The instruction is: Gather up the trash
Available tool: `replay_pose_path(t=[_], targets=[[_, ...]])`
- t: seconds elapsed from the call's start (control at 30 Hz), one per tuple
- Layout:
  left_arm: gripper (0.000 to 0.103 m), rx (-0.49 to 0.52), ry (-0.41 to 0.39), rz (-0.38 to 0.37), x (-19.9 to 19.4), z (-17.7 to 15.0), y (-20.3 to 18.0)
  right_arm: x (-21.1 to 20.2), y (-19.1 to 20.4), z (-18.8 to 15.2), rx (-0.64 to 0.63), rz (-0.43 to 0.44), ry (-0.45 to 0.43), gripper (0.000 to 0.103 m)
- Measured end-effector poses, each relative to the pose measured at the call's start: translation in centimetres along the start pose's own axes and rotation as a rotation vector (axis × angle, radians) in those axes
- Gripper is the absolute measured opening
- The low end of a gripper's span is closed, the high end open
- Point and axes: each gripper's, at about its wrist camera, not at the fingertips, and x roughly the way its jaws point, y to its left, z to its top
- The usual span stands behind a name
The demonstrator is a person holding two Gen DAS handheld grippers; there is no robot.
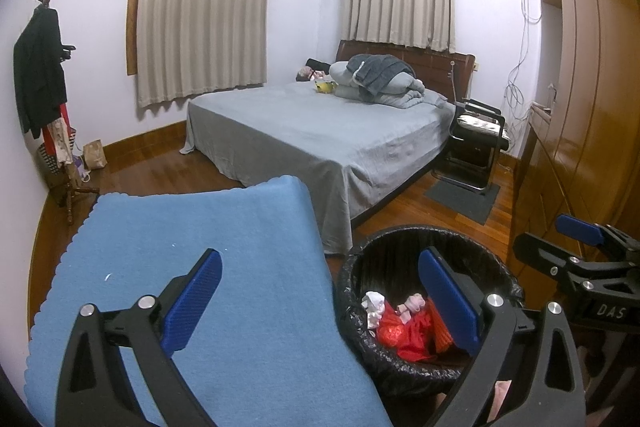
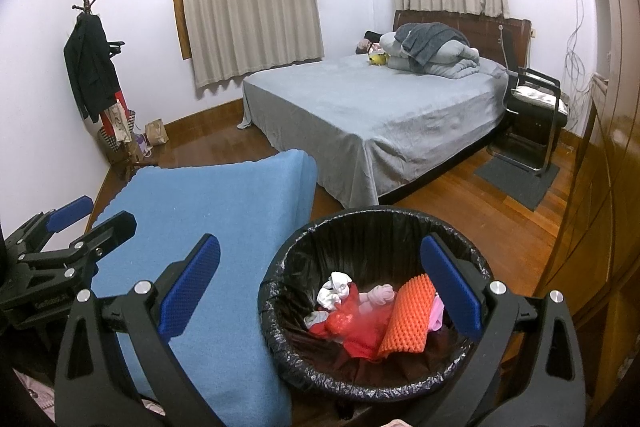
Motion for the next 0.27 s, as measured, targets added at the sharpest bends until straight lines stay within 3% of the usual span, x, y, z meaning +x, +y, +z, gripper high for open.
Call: replay_pose_path(t=[0.27], targets=[[0.097, 0.006, 0.003, -0.003, 0.04, -0.85, -0.25, -0.06, 0.23, 0.04, 0.000, 0.001, 0.002, 0.098]])
